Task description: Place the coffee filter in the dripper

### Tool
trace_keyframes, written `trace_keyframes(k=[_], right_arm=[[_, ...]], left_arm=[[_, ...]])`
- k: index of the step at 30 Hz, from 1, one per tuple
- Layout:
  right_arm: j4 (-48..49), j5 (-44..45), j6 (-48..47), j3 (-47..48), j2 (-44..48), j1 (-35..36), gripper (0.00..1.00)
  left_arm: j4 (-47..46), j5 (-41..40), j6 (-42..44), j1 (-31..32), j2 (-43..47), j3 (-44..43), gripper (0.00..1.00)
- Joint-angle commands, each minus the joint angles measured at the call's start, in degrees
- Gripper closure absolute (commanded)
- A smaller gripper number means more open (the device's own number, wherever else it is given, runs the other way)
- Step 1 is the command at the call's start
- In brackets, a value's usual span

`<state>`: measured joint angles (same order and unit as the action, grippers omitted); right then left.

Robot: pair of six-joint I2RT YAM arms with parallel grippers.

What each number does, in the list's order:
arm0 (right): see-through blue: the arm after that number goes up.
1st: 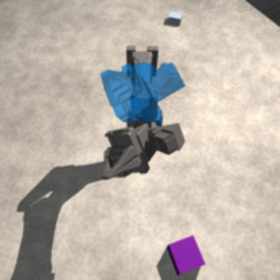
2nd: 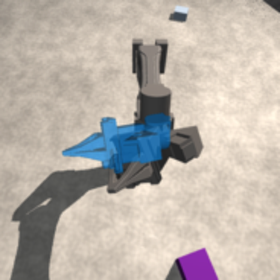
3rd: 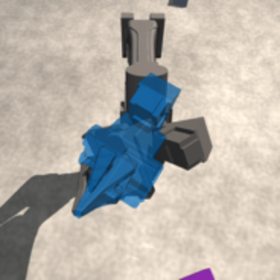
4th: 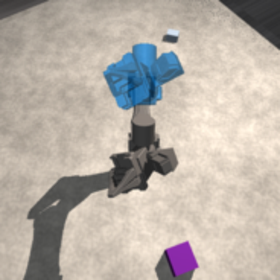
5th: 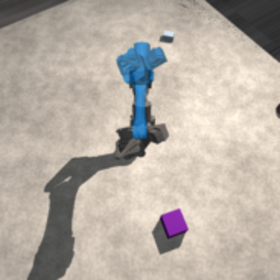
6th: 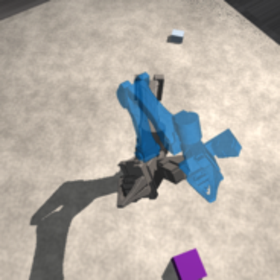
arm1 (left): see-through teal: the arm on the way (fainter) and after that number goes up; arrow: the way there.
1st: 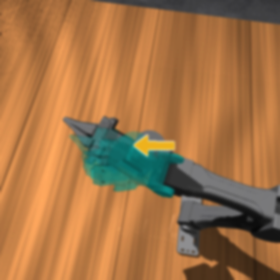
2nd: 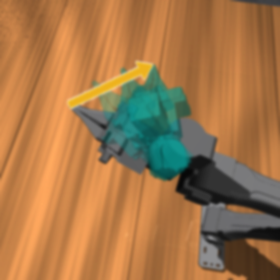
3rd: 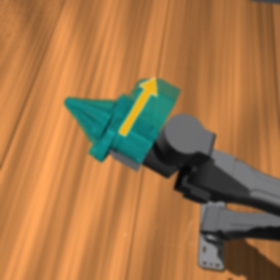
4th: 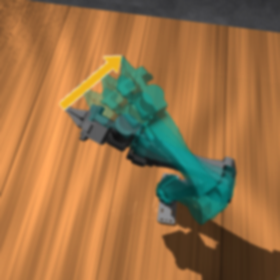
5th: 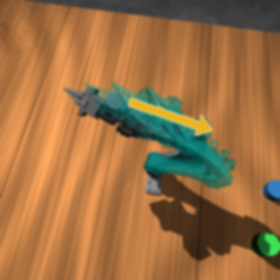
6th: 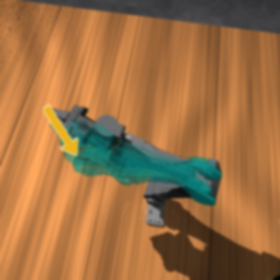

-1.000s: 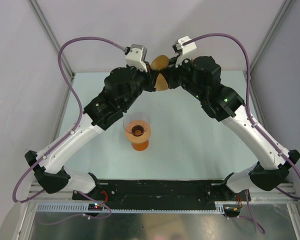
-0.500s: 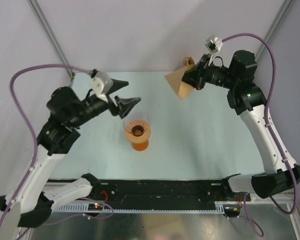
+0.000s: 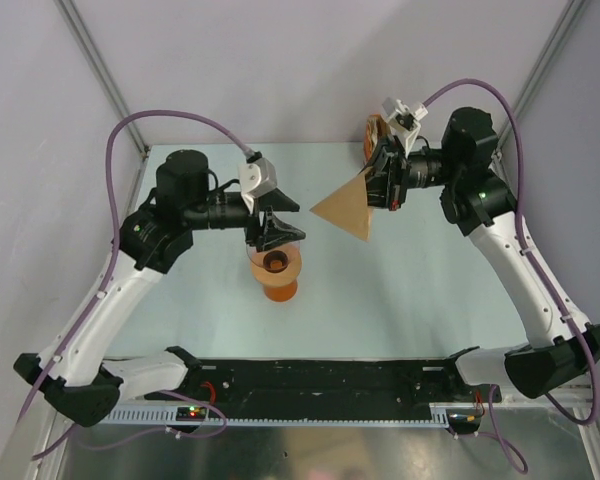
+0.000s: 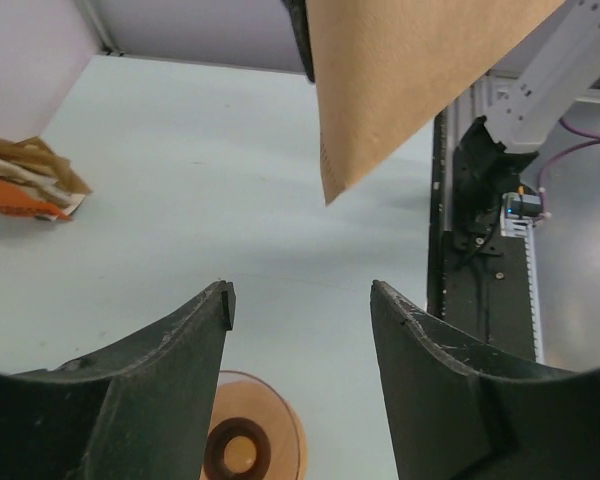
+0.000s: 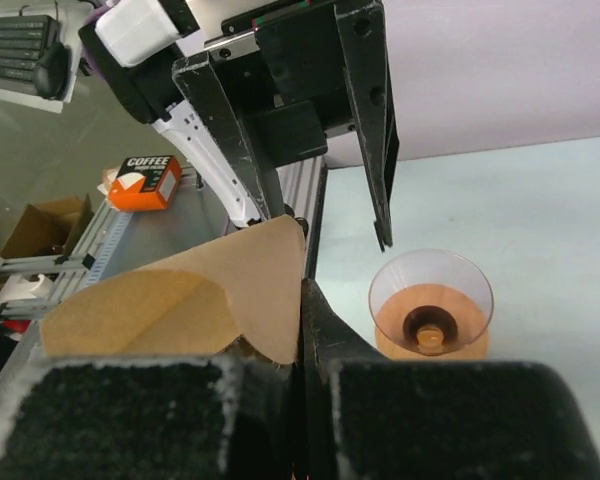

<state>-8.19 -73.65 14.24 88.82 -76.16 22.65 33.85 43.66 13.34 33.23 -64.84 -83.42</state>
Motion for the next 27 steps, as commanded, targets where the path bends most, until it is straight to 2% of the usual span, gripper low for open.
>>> trace_keyframes(k=[1, 12, 20, 27], right_arm=[[-8.41, -1.45, -9.25, 4.18, 0.18, 1.33, 1.0], [-23.42, 0.7, -24.9, 9.77, -2.16, 4.65, 1.0], [-28.37, 1.4, -28.5, 11.91, -3.74, 5.49, 1.0], [-31.37, 1.96, -31.29, 12.67, -4.2, 6.78, 1.0]], left_arm=[[-0.03, 5.18, -1.99, 1.78, 0.63, -3.9, 0.37], [-0.04, 5.38, -3.67, 4.04, -1.9, -5.64, 0.41], [0.07, 1.87, -2.27, 6.0, -2.72, -6.33, 0.42], [0.1, 1.5, -1.13, 6.42, -3.29, -6.69, 0.5]])
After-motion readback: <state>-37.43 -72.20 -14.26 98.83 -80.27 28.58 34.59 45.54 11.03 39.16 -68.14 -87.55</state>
